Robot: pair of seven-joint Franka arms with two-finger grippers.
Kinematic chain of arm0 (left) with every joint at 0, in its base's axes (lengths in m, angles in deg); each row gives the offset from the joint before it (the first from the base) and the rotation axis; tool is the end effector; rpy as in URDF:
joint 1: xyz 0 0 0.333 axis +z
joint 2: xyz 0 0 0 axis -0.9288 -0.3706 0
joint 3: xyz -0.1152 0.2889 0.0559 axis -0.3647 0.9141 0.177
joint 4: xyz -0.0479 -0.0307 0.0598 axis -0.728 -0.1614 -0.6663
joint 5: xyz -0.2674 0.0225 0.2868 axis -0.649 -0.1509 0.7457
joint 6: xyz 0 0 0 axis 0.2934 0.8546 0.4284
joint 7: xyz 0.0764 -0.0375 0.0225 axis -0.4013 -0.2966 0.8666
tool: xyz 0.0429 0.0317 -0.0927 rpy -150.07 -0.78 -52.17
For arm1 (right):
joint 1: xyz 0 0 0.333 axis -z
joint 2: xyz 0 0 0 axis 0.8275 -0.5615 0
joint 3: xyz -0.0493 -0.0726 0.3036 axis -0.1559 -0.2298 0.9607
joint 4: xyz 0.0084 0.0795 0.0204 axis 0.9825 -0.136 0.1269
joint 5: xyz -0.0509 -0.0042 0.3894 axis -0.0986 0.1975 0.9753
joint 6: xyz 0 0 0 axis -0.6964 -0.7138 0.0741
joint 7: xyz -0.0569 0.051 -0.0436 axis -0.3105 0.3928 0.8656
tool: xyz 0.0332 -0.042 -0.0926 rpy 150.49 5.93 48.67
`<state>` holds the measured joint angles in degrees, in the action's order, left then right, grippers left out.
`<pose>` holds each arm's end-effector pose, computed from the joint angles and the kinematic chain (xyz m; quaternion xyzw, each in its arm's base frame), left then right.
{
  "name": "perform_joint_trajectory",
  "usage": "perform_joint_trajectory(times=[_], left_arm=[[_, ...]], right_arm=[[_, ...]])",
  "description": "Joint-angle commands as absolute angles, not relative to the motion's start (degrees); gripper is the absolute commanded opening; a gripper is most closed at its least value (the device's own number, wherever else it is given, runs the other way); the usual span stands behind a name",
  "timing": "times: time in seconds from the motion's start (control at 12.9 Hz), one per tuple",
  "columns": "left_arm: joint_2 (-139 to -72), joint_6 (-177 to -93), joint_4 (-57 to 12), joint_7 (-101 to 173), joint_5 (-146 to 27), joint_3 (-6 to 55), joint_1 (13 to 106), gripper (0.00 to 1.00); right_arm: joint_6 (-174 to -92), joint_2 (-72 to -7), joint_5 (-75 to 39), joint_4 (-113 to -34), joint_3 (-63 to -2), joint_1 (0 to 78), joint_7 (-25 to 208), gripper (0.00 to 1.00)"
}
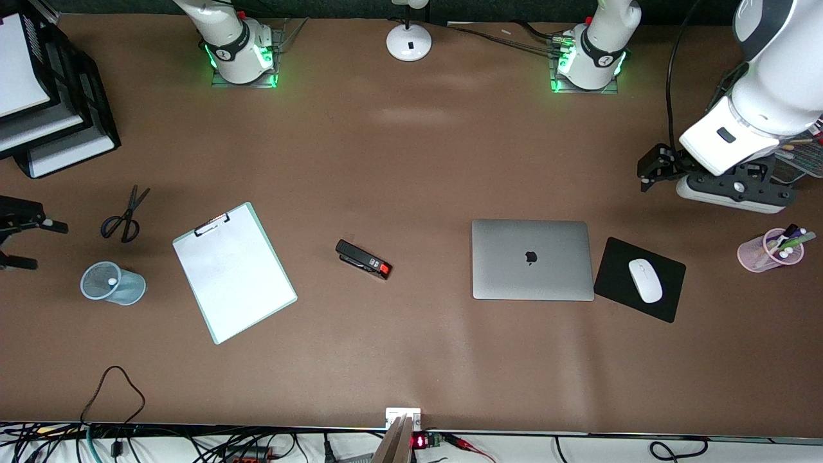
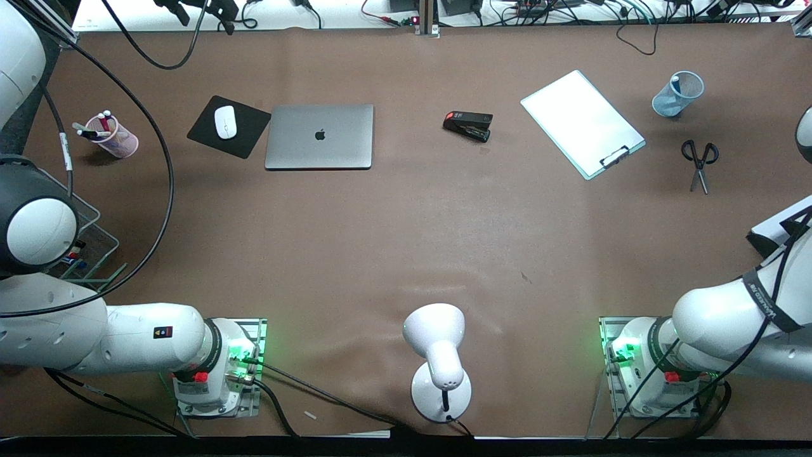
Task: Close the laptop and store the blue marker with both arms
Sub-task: 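Release the marker into the cup and raise the right gripper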
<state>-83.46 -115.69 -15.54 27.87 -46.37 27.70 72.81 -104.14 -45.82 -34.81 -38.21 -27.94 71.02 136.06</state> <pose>0.5764 -0.0939 0.5833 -0.9938 0.1062 -0.0197 0.0255 0.6762 -0.1506 0.5204 -0.9416 -0.2856 -0.0451 0.1726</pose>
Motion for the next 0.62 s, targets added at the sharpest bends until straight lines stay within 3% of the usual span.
perform_joint_trajectory(times=[0.0, 0.31, 0.54], left_arm=[[-81.4, -114.5, -16.7, 27.2, -47.3, 27.4, 73.3, 1.0], [-81.5, -114.4, -16.1, 27.3, -47.3, 27.6, 73.8, 1.0], [-81.5, -114.1, -16.0, 27.7, -47.3, 27.5, 73.7, 1.0]], right_arm=[[-100.4, -42.8, -39.6, -38.6, -27.9, 68.4, 121.2, 1.0], [-93.6, -38.9, -50.6, -38.8, -27.9, 62.5, 97.2, 1.0], [-91.9, -37.5, -55.0, -38.9, -28.1, 60.9, 91.5, 1.0]])
